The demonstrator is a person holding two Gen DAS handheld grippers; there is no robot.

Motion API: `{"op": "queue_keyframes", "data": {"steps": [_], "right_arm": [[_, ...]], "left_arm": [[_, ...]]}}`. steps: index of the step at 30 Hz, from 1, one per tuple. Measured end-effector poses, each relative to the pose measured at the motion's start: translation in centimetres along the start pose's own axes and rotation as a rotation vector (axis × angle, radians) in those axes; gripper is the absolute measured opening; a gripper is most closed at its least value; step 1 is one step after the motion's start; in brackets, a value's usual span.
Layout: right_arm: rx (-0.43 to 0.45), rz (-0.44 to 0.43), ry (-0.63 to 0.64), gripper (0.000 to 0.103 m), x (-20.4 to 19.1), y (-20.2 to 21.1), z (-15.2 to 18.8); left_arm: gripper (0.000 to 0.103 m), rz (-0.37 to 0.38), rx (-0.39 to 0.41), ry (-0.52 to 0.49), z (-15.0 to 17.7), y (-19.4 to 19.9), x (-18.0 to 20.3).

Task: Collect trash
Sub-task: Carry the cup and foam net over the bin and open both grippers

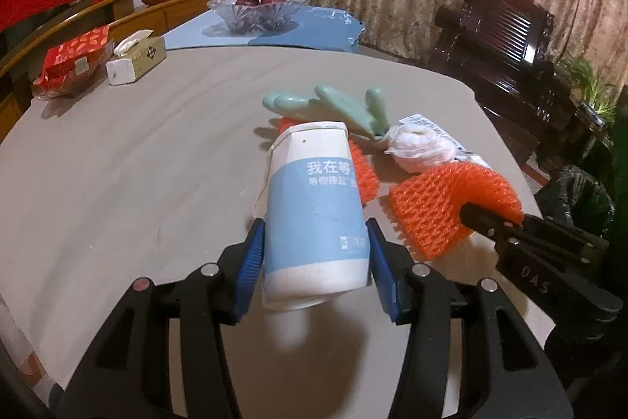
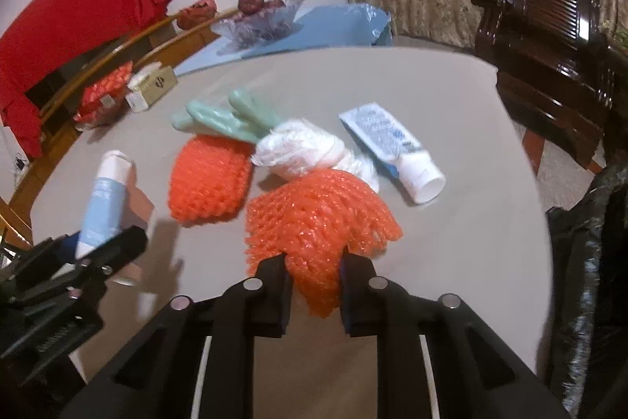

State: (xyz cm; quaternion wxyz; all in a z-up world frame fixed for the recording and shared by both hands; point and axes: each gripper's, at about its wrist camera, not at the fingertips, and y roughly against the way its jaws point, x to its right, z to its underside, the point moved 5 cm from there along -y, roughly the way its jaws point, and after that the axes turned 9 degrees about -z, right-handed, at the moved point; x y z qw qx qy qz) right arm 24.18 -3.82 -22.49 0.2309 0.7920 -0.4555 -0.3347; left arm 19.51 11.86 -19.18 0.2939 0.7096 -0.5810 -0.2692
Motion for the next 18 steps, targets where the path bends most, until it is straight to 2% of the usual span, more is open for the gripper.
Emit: {"op": "queue_keyframes", "data": {"steps": [11, 18], "right_arm": [[0.116, -0.024, 0.048, 0.019, -1.8, 6.9, -1.9], [0.154, -0.023, 0.051, 0.019, -2.1, 10.0, -2.3]], "left_arm": [[0.049, 0.058, 0.081, -0.018, -1.7, 5.2, 2.6], [0.049, 0.082, 0.108, -0.029, -2.1, 7.8, 3.9]]}}
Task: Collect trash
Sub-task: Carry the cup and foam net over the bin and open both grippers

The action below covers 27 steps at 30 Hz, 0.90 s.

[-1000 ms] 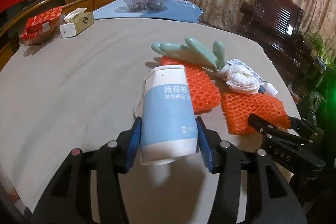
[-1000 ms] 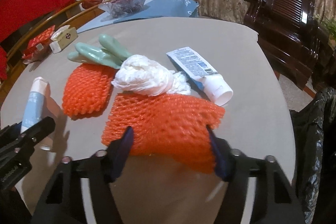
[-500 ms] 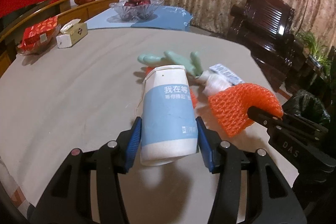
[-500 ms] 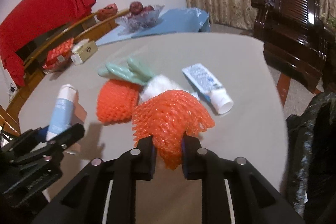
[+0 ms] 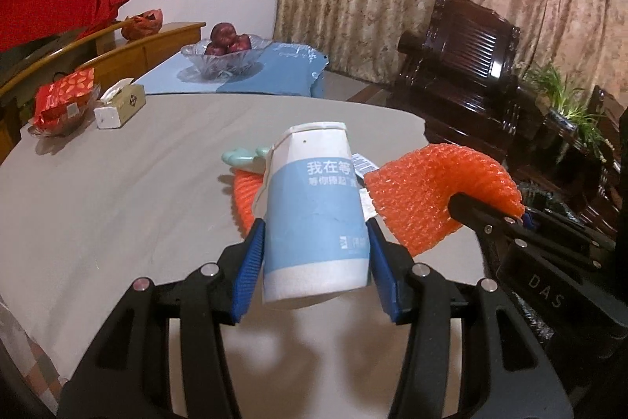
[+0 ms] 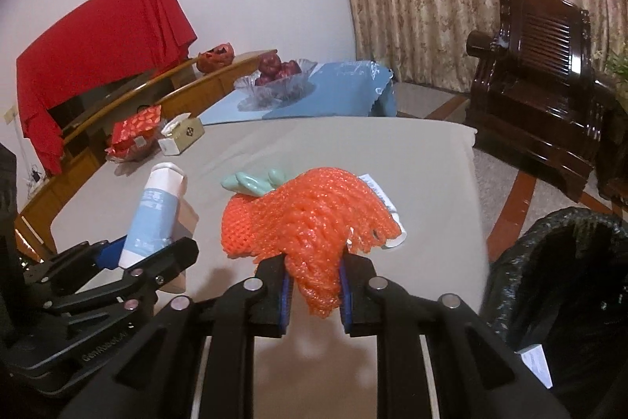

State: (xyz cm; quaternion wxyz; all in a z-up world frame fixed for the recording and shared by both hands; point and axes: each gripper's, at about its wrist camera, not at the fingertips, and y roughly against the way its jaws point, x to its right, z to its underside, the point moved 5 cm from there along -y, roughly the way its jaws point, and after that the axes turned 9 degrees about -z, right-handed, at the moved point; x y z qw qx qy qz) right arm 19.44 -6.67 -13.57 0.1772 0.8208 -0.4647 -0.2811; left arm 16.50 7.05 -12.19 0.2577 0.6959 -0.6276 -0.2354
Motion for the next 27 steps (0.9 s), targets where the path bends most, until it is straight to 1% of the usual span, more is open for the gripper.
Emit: {"op": "queue_keyframes", "data": {"steps": [6, 15, 21, 27], "right_arm": [[0.026, 0.004, 0.002, 0.019, -0.2, 1.9, -0.3], [0.08, 0.023, 0.001, 0.019, 0.2, 5.9, -0.5], [0.118, 0.047, 0.004, 0.019, 0.8, 8.5, -0.6], [0.151, 0.082, -0.007, 0.019, 1.9, 11.4, -0.4]], "left_arm": [[0.049, 0.012, 0.012, 0.0, -0.1, 1.2, 0.4], [0.049, 0.032, 0.057, -0.013, -0.4, 4.1, 1.5], [0.049, 0.058, 0.094, -0.032, -0.5, 6.1, 3.1], [0.049, 0.094, 0.108, -0.058, -0.3, 7.4, 5.4]]}}
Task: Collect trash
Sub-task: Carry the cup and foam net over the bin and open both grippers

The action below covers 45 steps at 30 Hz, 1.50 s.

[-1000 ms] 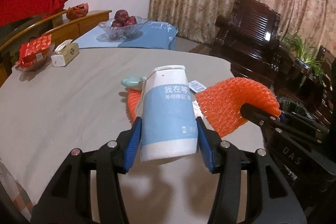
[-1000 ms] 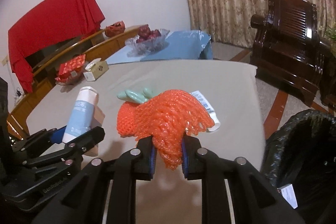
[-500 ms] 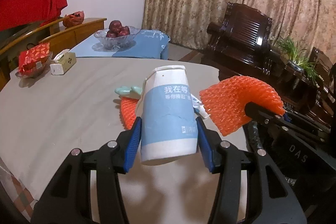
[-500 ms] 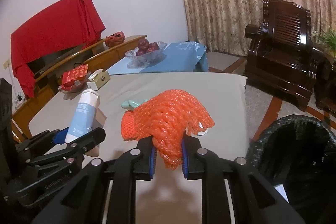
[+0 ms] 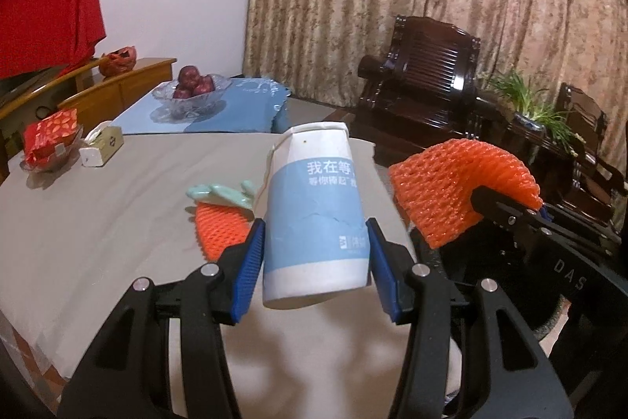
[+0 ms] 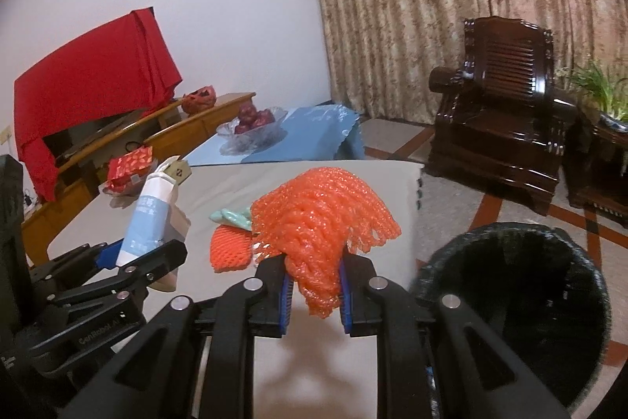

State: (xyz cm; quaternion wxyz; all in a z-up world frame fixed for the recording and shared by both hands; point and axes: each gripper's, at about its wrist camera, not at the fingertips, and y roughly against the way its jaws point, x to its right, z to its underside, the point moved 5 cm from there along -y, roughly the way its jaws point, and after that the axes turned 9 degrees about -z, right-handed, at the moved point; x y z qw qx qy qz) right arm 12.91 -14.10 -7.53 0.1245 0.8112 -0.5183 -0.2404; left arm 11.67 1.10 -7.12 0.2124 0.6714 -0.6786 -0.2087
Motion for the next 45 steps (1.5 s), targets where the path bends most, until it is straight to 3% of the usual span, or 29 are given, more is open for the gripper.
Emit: {"op": "queue_keyframes", "data": {"steps": [24, 45], "right_arm": [[0.062, 0.235, -0.067, 0.019, 11.3, 9.6, 0.3], [-0.008, 0.397, -0.152, 0.019, 20.8, 12.0, 4.9]], "left_arm": [[0.049, 0.226, 0.018, -0.131, -0.3, -1.0, 15.0], [0.049, 0.347, -0.028, -0.238, 3.0, -5.2, 25.8]]}}
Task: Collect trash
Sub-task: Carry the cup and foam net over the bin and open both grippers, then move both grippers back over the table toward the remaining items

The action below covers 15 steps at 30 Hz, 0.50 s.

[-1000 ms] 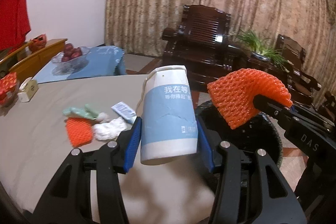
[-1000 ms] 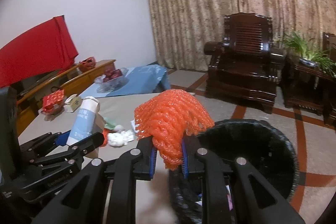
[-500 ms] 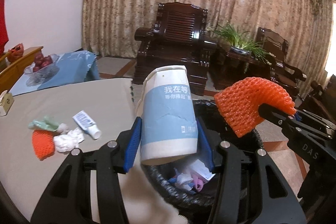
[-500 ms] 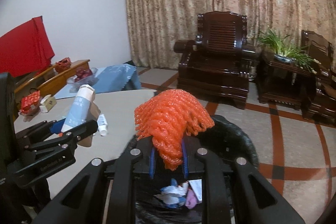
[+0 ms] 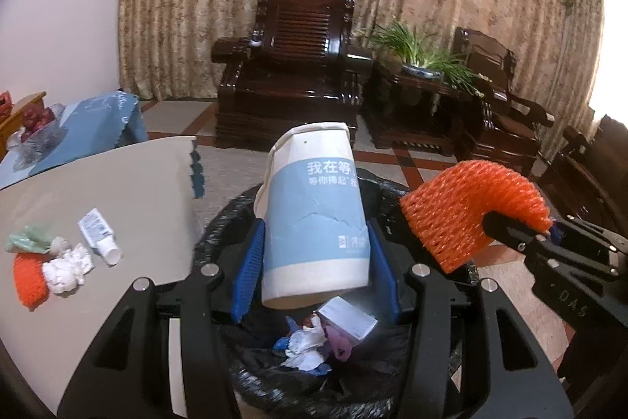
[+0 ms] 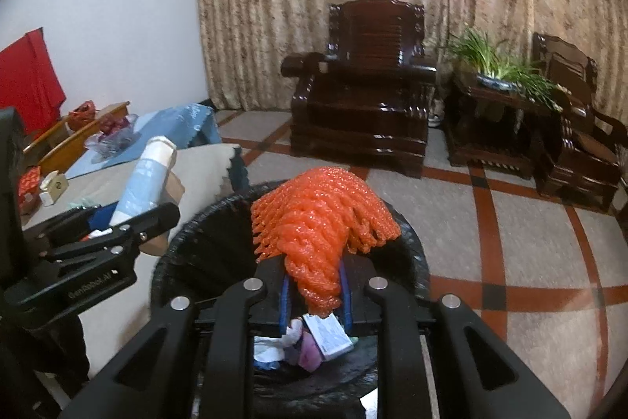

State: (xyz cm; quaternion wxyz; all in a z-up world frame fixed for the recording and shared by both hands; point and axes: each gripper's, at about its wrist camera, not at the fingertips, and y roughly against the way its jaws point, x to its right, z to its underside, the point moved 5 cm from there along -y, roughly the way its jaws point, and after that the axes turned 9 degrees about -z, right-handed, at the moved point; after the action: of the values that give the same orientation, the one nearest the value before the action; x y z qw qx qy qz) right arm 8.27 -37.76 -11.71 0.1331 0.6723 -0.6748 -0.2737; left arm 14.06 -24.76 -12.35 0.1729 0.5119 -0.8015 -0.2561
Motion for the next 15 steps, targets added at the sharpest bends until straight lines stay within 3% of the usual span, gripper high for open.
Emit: {"op": "queue_keyframes", "data": {"steps": [4, 10, 12, 15], "right_arm": [[-0.035, 0.01, -0.007, 0.022, 1.4, -1.7, 0.9], [-0.114, 0.013, 0.013, 0.055, 2.3, -4.7, 3.3], [-0.134, 0.021, 0.01, 0.081, 2.5, -5.1, 4.2], [-0.136, 0.018, 0.008, 0.092, 2.2, -4.8, 5.2]], "left_arm": [[0.051, 0.018, -0.032, -0.012, 0.4, -1.9, 1.1], [0.068, 0.065, -0.08, 0.001, 1.3, -3.5, 0.7], [0.071, 0.068, -0.086, 0.009, 1.5, -3.7, 0.3], [0.078, 0.061, -0.087, 0.035, 1.7, -3.4, -0.9]]}}
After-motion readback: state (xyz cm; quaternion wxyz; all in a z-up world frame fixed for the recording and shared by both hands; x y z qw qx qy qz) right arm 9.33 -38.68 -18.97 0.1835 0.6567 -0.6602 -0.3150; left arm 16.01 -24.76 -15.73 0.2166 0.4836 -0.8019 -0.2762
